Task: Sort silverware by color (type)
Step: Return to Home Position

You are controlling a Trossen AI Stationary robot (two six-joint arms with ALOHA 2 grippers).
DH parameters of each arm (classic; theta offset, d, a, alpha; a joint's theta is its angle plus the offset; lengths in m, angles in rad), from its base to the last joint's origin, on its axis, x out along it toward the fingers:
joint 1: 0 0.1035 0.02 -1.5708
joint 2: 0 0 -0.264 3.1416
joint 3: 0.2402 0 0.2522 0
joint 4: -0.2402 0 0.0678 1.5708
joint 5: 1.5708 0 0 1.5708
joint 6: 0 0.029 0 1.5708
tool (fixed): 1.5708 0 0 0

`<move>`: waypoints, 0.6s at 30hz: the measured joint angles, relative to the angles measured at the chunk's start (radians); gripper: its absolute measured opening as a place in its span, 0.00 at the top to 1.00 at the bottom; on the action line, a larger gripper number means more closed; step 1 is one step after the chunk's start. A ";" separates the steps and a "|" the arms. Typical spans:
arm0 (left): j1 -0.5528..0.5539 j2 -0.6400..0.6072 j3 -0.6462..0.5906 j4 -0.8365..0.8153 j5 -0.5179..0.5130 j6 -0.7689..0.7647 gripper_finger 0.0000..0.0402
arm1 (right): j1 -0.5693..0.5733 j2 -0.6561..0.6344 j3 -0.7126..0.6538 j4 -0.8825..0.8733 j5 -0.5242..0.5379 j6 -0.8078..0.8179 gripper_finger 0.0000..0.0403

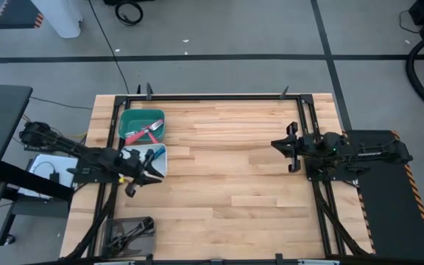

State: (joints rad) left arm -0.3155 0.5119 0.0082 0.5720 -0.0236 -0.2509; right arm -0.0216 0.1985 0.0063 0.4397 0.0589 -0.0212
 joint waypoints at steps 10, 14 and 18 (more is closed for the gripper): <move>0.116 -0.196 0.000 0.000 -0.001 0.000 0.77 | -0.011 -0.130 0.000 -0.001 0.000 0.000 0.91; 0.160 -0.247 0.000 0.000 -0.002 0.000 0.77 | -0.023 -0.177 0.000 0.000 0.000 0.000 0.91; 0.202 -0.292 0.000 0.000 -0.002 0.000 0.77 | -0.037 -0.197 0.000 0.011 0.000 0.000 0.91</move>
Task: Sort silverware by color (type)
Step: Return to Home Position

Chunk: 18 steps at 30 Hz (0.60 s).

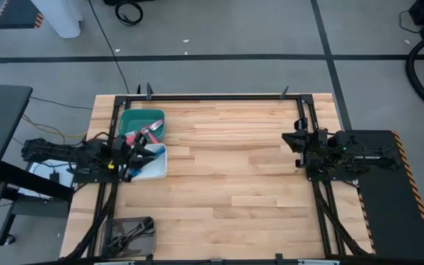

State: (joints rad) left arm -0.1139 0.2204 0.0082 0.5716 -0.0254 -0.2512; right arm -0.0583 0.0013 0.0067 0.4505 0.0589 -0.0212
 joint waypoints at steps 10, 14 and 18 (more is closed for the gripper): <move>0.070 -0.128 0.000 0.001 -0.001 0.000 0.77 | -0.001 0.000 0.000 0.004 0.000 0.000 0.91; 0.087 -0.182 0.000 0.000 -0.001 0.000 0.77 | 0.007 0.000 0.000 0.004 0.000 0.000 0.91; 0.097 -0.220 0.000 0.013 0.000 0.000 0.77 | 0.036 0.000 0.000 0.004 0.000 0.000 0.91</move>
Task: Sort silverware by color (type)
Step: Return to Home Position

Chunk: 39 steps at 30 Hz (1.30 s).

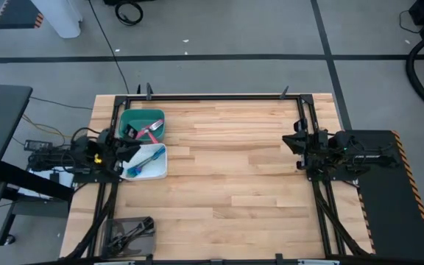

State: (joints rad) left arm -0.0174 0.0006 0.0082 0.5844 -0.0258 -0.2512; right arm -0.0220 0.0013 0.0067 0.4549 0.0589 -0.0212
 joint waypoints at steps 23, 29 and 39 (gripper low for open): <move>-0.001 0.003 -0.001 -0.010 0.001 0.000 0.77 | 0.074 0.000 0.000 0.000 0.000 0.000 0.91; -0.003 0.003 -0.001 -0.011 0.000 0.000 0.77 | 0.073 0.000 0.000 0.000 0.000 0.000 0.91; -0.005 0.003 -0.001 -0.012 0.000 0.000 0.77 | 0.073 0.000 0.000 0.000 0.000 0.000 0.91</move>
